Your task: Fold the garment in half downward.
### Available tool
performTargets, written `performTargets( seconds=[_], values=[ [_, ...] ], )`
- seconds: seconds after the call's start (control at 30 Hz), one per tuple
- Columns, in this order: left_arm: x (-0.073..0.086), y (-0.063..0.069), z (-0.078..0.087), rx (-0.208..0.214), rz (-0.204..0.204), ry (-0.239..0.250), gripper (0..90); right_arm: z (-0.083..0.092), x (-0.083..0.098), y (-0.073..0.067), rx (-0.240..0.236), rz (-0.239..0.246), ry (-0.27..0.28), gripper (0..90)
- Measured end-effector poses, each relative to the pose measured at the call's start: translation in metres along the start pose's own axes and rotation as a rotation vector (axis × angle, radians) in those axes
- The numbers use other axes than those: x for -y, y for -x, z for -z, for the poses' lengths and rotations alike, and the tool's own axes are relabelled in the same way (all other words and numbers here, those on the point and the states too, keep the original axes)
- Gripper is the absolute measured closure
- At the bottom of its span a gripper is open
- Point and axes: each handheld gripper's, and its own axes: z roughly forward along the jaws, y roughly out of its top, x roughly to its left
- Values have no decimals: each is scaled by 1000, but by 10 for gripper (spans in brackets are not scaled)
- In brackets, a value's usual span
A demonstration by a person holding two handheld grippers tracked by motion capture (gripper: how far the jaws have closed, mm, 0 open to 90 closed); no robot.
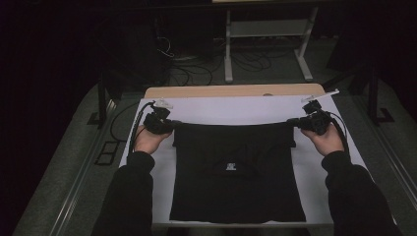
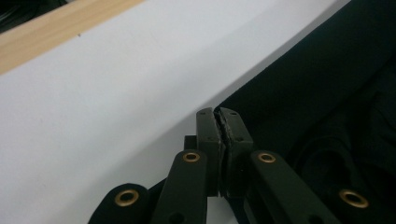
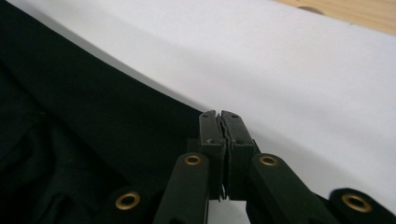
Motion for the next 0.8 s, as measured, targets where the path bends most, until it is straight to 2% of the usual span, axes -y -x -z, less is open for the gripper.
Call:
performTargets(
  seconds=[0.13, 0.23, 0.5, 0.6, 0.8],
  values=[
    [-6, -6, -2, 6, 17, 22, 866, -1, -8, 5, 9, -16, 12, 866],
    [-9, -10, -5, -3, 27, 15, 866, -3, -13, 7, 9, -21, 12, 866],
    [-22, -15, -11, -2, 21, 15, 866, -7, -17, 13, 13, -18, 13, 866],
    [-29, -16, -12, -11, 12, 18, 866, -4, -24, 16, 11, -18, 35, 866],
    [-33, -21, -12, -7, 14, 32, 866, -3, -33, 21, 12, -14, 44, 865]
  ],
)
